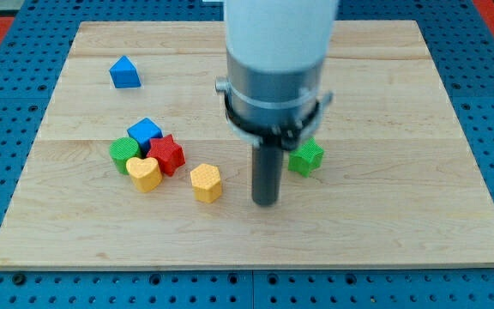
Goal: Move the yellow hexagon bottom left to the yellow heart
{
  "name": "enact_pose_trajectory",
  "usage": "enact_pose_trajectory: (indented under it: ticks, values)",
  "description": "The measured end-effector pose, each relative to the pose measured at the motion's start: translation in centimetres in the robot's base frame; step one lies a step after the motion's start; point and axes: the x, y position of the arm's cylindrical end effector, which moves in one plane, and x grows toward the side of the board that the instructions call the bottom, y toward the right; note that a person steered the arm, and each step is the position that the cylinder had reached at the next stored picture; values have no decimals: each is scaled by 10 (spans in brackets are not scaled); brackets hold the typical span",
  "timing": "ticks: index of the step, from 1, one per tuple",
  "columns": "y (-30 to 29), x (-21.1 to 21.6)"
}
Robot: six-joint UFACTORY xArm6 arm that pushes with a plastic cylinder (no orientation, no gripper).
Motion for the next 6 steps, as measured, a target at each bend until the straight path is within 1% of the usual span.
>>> enact_pose_trajectory:
  ticks: [1,2,3,4,5,6]
  values:
    - [-31,17]
    - [-39,63]
    - [14,55]
    - [15,-24]
    - [-22,-13]
    - [-56,16]
